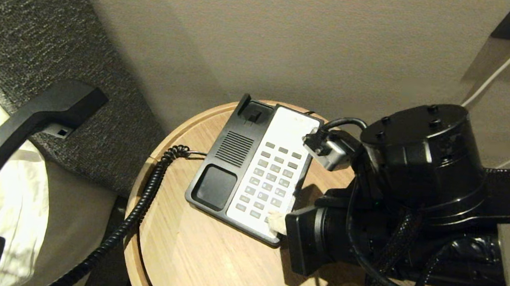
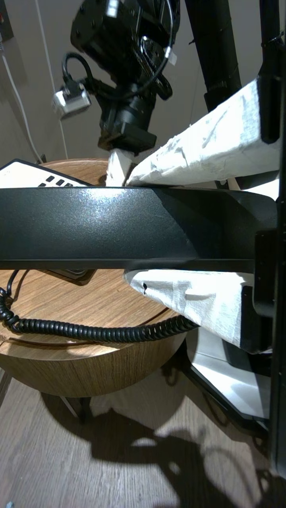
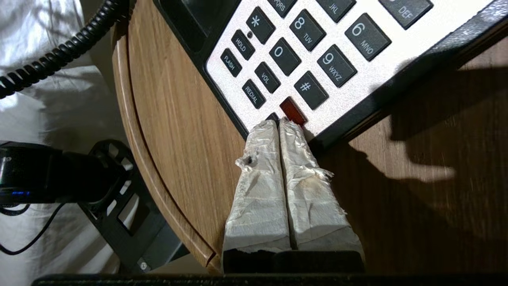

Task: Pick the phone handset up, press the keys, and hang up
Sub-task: Dial the number

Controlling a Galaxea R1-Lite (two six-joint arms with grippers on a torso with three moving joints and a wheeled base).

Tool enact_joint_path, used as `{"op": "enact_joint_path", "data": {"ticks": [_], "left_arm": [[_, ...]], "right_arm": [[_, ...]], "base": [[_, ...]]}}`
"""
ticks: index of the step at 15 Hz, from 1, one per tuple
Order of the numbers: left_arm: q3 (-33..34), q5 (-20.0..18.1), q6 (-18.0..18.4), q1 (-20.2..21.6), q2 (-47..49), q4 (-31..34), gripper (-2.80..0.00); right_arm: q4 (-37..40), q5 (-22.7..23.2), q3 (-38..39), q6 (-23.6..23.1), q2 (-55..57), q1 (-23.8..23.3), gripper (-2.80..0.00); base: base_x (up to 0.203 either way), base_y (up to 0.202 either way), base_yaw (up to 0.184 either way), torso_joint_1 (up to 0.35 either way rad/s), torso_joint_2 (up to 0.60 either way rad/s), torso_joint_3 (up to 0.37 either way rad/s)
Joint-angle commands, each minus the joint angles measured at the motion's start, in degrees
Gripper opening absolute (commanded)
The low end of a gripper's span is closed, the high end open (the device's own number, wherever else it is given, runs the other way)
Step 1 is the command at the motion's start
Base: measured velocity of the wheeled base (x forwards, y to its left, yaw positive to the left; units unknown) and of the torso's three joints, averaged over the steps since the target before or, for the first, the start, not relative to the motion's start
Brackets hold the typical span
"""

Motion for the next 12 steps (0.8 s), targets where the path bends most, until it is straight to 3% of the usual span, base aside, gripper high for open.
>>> {"op": "enact_joint_path", "data": {"ticks": [1, 12], "left_arm": [[0.3, 0.1, -0.3, 0.0, 0.1, 0.1, -2.80], [0.7, 0.1, -0.2, 0.0, 0.1, 0.1, -2.80]], "right_arm": [[0.1, 0.0, 0.0, 0.1, -1.5, 0.0, -2.80], [0.0, 0.0, 0.7, 0.0, -0.7, 0.0, -2.80]], "base": [[0.000, 0.000, 0.000, 0.000, 0.00, 0.000], [0.000, 0.000, 0.000, 0.000, 0.00, 0.000]]}}
